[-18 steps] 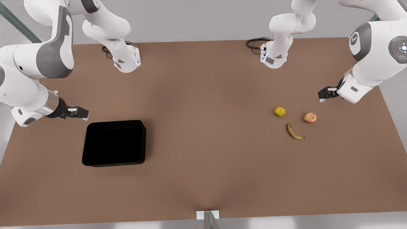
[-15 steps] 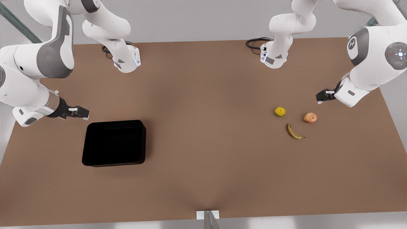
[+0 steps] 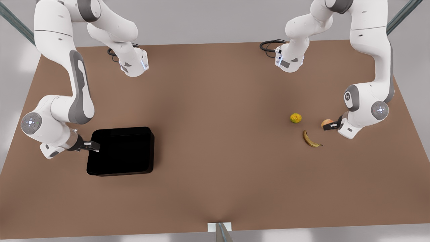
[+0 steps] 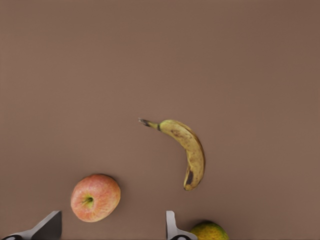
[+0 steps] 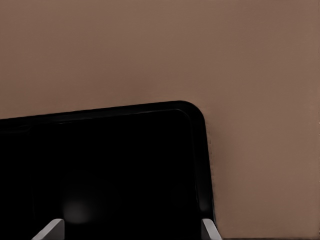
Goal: Place the storage box in the middle with the right arm, and place the apple in the storage box with the left arm
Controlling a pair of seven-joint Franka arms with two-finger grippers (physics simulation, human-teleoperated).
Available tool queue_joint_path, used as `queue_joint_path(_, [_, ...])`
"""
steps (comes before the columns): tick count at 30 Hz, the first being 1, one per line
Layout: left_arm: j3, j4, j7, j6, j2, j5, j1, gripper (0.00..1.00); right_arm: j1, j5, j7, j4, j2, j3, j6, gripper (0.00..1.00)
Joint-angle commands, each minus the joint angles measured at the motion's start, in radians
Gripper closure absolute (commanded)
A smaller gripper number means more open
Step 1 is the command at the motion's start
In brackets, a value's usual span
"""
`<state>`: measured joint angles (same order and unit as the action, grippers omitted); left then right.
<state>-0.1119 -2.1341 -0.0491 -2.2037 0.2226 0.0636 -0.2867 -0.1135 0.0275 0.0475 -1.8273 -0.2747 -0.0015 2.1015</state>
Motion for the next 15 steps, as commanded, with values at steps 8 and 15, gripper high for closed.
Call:
queue_joint_path(8, [0.000, -0.001, 0.040, -0.022, 0.095, 0.008, -0.077, 0.00, -0.081, 0.052, 0.080, -0.311, 0.012, -0.008, 0.337, 0.00])
queue_joint_path(15, [0.001, -0.004, 0.074, -0.013, 0.126, 0.027, -0.080, 0.00, -0.104, 0.052, 0.095, -0.395, -0.054, -0.009, 0.488, 0.00])
